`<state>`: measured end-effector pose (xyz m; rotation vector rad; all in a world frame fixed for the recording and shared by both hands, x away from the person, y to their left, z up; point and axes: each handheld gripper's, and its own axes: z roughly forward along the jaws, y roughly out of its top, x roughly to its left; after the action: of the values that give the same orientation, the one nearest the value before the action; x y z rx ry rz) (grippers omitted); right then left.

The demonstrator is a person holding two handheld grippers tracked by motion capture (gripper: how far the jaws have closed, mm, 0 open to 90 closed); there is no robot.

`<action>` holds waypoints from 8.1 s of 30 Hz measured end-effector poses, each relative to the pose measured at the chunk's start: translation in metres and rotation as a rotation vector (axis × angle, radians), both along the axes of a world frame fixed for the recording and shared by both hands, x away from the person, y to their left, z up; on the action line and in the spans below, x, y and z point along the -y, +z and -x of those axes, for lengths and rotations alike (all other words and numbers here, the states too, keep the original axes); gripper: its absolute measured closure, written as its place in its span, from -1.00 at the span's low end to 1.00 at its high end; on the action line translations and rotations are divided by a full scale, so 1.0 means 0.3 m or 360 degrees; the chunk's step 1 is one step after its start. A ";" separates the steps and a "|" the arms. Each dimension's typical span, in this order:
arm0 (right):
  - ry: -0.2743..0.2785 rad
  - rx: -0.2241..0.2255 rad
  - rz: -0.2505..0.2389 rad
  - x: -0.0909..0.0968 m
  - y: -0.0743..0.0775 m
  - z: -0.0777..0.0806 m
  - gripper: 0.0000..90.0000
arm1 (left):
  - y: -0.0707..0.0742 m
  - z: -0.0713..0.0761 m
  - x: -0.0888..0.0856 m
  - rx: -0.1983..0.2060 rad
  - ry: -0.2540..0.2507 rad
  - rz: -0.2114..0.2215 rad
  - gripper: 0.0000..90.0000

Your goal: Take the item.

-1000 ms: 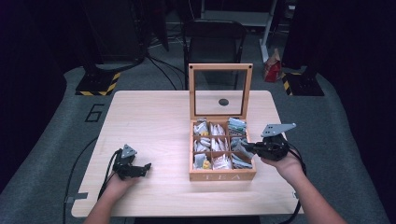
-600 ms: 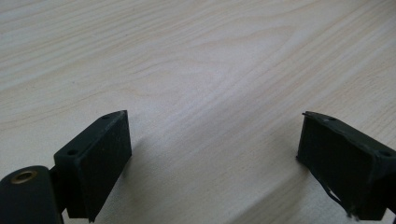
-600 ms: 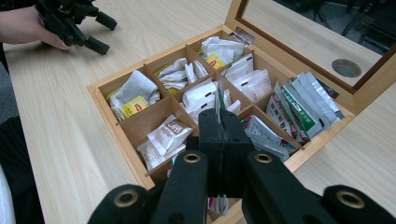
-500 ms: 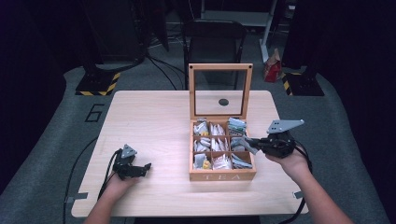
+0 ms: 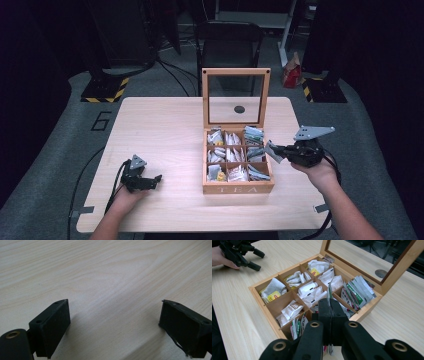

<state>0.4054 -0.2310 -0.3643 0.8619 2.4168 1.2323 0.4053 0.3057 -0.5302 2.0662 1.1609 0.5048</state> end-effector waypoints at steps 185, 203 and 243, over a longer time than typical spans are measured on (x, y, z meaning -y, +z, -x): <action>-0.0417 -0.0136 0.0200 0.094 -0.467 0.055 0.04 | 0.000 0.000 0.000 -0.0001 -0.0001 -0.0001 -0.79; -0.0400 -0.0168 0.0172 0.095 -0.442 0.056 -0.06 | 0.000 0.000 -0.001 -0.0002 -0.0004 -0.0003 -0.79; -0.0451 -0.0022 0.0097 0.062 -0.218 0.089 -0.09 | 0.000 0.000 -0.001 -0.0001 -0.0004 -0.0005 -0.79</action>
<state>0.3786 -0.2497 -0.4295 1.1500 2.2324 1.0443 0.4053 0.3060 -0.5300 2.0704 1.1584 0.5047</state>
